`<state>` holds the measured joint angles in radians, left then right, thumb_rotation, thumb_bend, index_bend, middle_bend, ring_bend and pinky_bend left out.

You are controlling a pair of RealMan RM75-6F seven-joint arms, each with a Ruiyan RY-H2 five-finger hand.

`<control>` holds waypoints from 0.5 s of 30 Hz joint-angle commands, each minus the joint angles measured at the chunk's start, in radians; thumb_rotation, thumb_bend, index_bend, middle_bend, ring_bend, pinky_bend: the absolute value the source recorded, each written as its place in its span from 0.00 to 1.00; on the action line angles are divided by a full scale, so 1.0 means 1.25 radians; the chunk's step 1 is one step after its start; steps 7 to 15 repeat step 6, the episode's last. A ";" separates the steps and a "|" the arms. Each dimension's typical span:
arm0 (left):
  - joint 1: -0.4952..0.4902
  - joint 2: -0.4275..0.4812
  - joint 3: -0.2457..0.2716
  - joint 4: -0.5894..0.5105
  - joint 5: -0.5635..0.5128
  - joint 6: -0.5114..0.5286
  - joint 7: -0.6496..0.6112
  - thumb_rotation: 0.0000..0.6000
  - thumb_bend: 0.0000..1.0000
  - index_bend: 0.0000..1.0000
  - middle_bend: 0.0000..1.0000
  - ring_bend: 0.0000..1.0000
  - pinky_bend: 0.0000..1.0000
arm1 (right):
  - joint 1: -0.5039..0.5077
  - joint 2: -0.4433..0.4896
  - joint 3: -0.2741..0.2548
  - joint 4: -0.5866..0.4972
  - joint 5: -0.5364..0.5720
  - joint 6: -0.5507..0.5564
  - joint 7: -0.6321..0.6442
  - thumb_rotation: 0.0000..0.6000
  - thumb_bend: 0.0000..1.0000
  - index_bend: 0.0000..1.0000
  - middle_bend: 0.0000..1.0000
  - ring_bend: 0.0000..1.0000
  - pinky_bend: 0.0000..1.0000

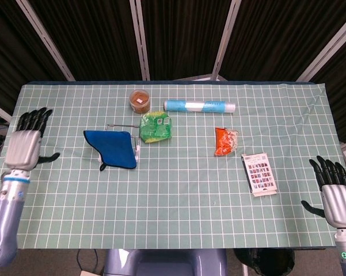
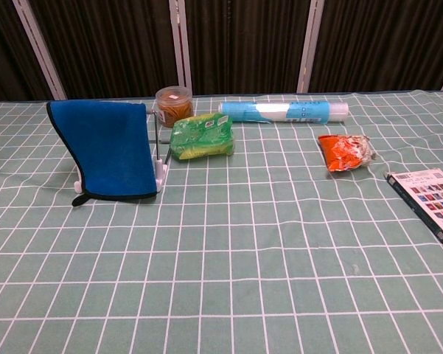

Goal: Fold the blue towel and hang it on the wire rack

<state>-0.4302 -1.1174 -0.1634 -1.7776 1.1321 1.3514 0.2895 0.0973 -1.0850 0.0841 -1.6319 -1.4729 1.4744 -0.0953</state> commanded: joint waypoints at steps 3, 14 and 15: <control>0.139 0.041 0.101 -0.049 0.105 0.145 -0.031 1.00 0.11 0.00 0.00 0.00 0.00 | -0.001 0.006 -0.001 -0.005 -0.015 0.008 0.014 1.00 0.00 0.00 0.00 0.00 0.00; 0.172 0.030 0.113 -0.042 0.129 0.182 -0.032 1.00 0.11 0.00 0.00 0.00 0.00 | -0.001 0.008 -0.003 -0.005 -0.022 0.010 0.020 1.00 0.00 0.00 0.00 0.00 0.00; 0.172 0.030 0.113 -0.042 0.129 0.182 -0.032 1.00 0.11 0.00 0.00 0.00 0.00 | -0.001 0.008 -0.003 -0.005 -0.022 0.010 0.020 1.00 0.00 0.00 0.00 0.00 0.00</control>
